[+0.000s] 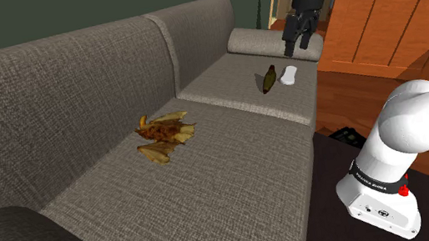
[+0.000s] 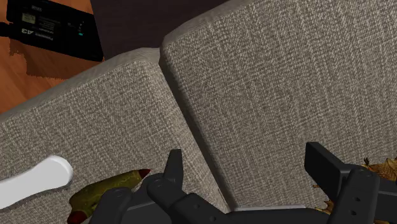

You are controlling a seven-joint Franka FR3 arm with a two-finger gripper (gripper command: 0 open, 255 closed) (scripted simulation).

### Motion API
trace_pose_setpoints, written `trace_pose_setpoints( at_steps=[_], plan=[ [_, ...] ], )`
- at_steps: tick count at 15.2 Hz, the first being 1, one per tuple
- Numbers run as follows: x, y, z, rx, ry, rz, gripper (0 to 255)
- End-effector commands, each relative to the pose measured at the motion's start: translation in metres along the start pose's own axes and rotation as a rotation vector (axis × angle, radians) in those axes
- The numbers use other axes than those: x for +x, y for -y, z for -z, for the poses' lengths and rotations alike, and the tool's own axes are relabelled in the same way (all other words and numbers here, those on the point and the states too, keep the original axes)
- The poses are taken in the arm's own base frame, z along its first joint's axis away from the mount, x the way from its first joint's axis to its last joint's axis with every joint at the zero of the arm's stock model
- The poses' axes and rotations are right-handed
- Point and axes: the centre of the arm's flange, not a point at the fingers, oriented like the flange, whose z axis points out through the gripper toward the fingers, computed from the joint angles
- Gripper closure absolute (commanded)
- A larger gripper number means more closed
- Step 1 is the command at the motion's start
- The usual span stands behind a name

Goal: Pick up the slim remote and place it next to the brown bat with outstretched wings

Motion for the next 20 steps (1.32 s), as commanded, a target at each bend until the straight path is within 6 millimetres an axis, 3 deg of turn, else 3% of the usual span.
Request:
trace_pose_setpoints(
  at_steps=[1, 11, 20],
  plan=[
    [0.0, 0.0, 0.0, 0.0, 0.0, 0.0, 0],
    [0.09, -0.081, -0.052, -0.002, 0.002, -0.281, 0],
    [0.148, -0.173, -0.1, -0.003, 0.004, -0.535, 0]
  ],
)
